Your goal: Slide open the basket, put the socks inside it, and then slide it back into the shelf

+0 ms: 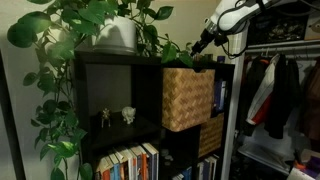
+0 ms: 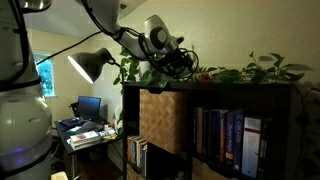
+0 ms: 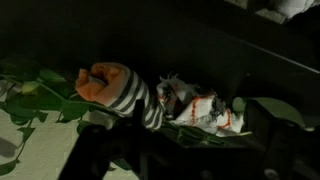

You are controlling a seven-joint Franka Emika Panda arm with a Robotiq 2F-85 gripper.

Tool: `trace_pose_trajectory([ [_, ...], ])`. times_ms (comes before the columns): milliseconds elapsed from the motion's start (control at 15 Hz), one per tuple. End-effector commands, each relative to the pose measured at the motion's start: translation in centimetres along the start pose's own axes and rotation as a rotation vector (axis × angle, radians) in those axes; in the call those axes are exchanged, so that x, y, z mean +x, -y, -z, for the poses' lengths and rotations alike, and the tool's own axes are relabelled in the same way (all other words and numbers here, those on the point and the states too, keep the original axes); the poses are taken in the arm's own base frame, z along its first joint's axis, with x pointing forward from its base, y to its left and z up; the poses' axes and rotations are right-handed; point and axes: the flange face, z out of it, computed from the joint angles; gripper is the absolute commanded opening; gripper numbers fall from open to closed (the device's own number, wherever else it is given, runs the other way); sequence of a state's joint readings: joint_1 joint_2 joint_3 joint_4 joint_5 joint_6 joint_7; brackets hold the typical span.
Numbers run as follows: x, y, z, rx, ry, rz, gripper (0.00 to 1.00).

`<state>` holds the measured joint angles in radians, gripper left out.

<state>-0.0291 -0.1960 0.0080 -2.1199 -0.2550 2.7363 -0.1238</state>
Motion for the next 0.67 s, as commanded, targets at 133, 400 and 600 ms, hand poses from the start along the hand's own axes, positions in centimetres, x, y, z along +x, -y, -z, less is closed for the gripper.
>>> trace_pose_trajectory([
  [133,0.9,0.0,-2.6,0.005,-0.056,-0.042,1.00],
  [400,1.5,0.6,-4.3,0.022,-0.063,-0.037,1.00],
  [600,1.9,0.9,-5.5,0.027,-0.064,-0.029,1.00],
])
